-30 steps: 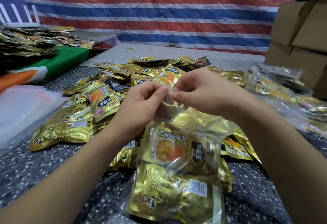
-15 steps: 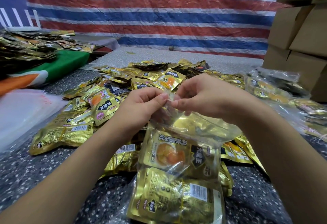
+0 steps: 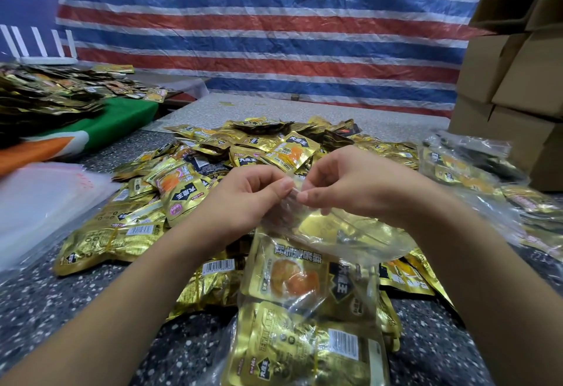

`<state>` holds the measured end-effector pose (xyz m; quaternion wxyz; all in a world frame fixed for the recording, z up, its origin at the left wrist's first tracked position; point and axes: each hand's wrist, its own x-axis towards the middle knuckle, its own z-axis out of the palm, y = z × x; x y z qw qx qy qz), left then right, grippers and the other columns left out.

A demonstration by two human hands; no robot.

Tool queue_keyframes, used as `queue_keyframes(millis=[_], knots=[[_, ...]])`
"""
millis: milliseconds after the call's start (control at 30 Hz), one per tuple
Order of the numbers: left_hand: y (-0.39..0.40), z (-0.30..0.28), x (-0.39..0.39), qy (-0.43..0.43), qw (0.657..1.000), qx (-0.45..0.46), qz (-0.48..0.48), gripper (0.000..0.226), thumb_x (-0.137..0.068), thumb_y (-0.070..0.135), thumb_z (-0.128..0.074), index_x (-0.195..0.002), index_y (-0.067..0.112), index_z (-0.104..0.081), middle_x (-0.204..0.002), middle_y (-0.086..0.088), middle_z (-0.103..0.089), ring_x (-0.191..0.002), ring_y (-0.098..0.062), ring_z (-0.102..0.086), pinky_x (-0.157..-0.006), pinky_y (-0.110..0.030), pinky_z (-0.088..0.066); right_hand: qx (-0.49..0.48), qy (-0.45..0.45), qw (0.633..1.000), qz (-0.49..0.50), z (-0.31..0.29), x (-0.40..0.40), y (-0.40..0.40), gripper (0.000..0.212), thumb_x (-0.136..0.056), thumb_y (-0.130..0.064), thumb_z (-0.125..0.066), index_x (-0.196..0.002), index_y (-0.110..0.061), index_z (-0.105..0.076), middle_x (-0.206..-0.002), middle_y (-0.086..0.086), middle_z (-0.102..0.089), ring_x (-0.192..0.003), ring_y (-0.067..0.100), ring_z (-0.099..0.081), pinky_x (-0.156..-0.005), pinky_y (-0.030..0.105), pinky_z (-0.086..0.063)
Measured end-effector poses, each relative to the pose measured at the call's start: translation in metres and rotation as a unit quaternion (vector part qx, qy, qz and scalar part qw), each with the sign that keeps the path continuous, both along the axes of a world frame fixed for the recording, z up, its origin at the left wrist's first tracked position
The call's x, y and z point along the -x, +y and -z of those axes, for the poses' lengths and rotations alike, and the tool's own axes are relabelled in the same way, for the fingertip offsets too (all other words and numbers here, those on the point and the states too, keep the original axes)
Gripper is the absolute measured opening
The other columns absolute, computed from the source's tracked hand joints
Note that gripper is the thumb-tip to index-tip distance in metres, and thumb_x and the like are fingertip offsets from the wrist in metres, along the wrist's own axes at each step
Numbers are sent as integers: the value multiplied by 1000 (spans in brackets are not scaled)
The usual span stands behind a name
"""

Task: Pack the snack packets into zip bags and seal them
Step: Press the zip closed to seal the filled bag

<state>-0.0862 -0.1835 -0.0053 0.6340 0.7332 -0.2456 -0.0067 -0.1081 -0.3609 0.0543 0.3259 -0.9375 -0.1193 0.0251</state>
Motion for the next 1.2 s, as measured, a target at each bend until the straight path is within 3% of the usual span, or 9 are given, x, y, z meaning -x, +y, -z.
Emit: queue_keyframes(millis=[133, 300, 433, 567, 667, 800, 1067, 1200], knots=[[0, 0, 0, -7, 1000, -3, -10, 19, -98, 12, -54, -95, 0, -69, -78, -17, -69, -65, -15, -63, -56, -22, -50, 0, -8, 1000, 2, 0, 0, 0, 19, -85, -36, -76, -80, -18, -73, -69, -3, -71, -62, 5, -62, -61, 24, -46], [-2, 1, -1, -16, 1000, -1, -18, 19, -99, 14, -54, -93, 7, -71, -72, -3, -71, -57, -8, -65, -51, -15, -47, 27, -31, 999, 3, -2, 1, 2, 23, -90, -39, -70, -78, -19, -71, -72, 0, -72, -69, 13, -65, -66, 31, -51], [-3, 2, -2, -13, 1000, 21, -17, 21, -99, 14, -53, -90, 7, -71, -69, -6, -71, -54, -11, -66, -47, -14, -46, 55, -63, 997, -5, -1, 0, 5, 25, -95, -39, -63, -81, -20, -70, -78, 2, -73, -77, 22, -69, -72, 41, -56], [-4, 3, -1, -8, 999, 29, -24, 22, -100, 15, -53, -92, 3, -69, -68, -7, -70, -53, -12, -66, -47, -16, -47, 65, -85, 994, -10, 0, 0, 7, 24, -97, -39, -60, -82, -22, -69, -77, -2, -71, -75, 19, -67, -73, 44, -58], [-6, 4, 0, -20, 999, 36, -35, 22, -100, 16, -53, -90, 6, -70, -66, -6, -69, -56, -16, -66, -51, -28, -54, 85, -114, 990, -11, 4, 0, 7, 28, -99, -37, -57, -76, -23, -65, -74, 0, -67, -68, 19, -62, -62, 39, -52], [-10, 8, 1, -57, 995, 47, -72, 25, -101, 12, -52, -82, 12, -68, -57, 2, -66, -48, -7, -61, -45, -16, -45, 122, -153, 981, 3, 9, 2, 14, 28, -101, -33, -52, -80, -18, -64, -73, 2, -63, -61, 15, -51, -48, 30, -31], [-12, 13, -2, -83, 990, 64, -99, 26, -100, 13, -54, -78, 14, -69, -61, 5, -65, -53, -10, -59, -47, -21, -48, 74, -140, 987, -5, 11, -2, 10, 19, -97, -34, -60, -81, -24, -62, -70, -9, -56, -60, 3, -47, -51, 23, -31], [-12, 16, -2, -94, 989, 53, -97, 23, -100, 16, -54, -83, 13, -69, -63, 3, -66, -54, -12, -60, -49, -26, -49, 38, -137, 990, 12, 13, -5, 10, 19, -95, -31, -64, -78, -22, -65, -70, -7, -63, -63, 8, -57, -53, 23, -39]])
